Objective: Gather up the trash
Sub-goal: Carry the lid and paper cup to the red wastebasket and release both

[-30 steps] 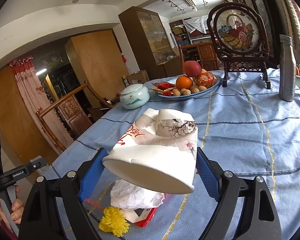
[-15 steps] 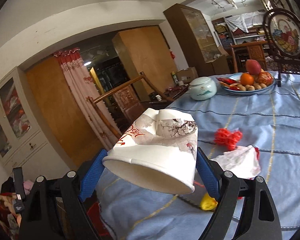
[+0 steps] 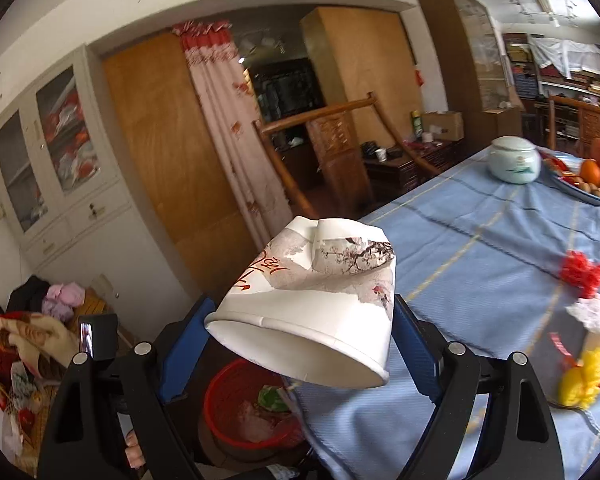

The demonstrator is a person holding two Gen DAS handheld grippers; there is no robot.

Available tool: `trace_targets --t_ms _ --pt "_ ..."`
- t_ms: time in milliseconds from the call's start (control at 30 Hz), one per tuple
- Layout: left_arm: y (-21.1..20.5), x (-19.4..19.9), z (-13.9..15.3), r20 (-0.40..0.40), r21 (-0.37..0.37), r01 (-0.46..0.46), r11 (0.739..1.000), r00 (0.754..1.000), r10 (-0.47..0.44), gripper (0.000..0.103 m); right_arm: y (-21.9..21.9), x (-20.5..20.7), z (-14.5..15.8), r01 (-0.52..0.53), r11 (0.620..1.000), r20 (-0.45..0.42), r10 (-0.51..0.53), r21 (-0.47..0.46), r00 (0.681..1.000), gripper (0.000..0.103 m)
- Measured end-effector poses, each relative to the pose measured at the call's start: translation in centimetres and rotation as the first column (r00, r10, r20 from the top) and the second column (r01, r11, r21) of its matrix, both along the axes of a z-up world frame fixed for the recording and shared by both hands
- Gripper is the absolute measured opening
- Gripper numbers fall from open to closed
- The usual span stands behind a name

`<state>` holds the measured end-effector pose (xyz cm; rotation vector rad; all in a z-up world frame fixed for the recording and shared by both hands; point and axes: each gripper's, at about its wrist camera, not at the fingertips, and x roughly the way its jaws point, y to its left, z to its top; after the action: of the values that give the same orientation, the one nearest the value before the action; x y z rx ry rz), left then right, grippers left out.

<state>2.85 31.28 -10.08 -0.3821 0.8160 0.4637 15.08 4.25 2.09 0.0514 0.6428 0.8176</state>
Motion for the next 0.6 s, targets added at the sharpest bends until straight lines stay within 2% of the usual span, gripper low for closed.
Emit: trace_targets --t_ms 100,267,400,533,600 --pt "1.9 -0.5 -0.3 0.000 -0.007 -0.093 0.996 0.996 0.093 0.089 4.1 -0.1 -1.2 -0.065 0.997 -0.031 0.064 -0.043 0.997 0.086" --pt "5.3 -2.2 -1.0 -0.020 0.031 -0.258 0.966 0.966 0.259 0.090 10.6 -0.6 -4.0 -0.169 0.978 -0.100 0.158 -0.118 0.982 0.086" --pt "7.2 -3.0 -1.9 -0.029 0.010 -0.316 0.949 0.948 0.316 0.090 14.0 -0.6 -5.9 -0.226 0.961 -0.141 0.204 -0.158 0.969 0.086" --pt "8.5 -3.0 -3.0 -0.058 0.012 -0.348 0.938 0.936 0.348 0.090 16.5 -0.2 -8.0 -0.305 0.937 -0.223 0.265 -0.169 0.938 0.088" --pt "8.7 -2.8 -3.4 -0.070 0.010 -0.353 0.936 0.933 0.352 0.090 17.2 -0.1 -8.6 -0.313 0.934 -0.243 0.268 -0.171 0.932 0.092"
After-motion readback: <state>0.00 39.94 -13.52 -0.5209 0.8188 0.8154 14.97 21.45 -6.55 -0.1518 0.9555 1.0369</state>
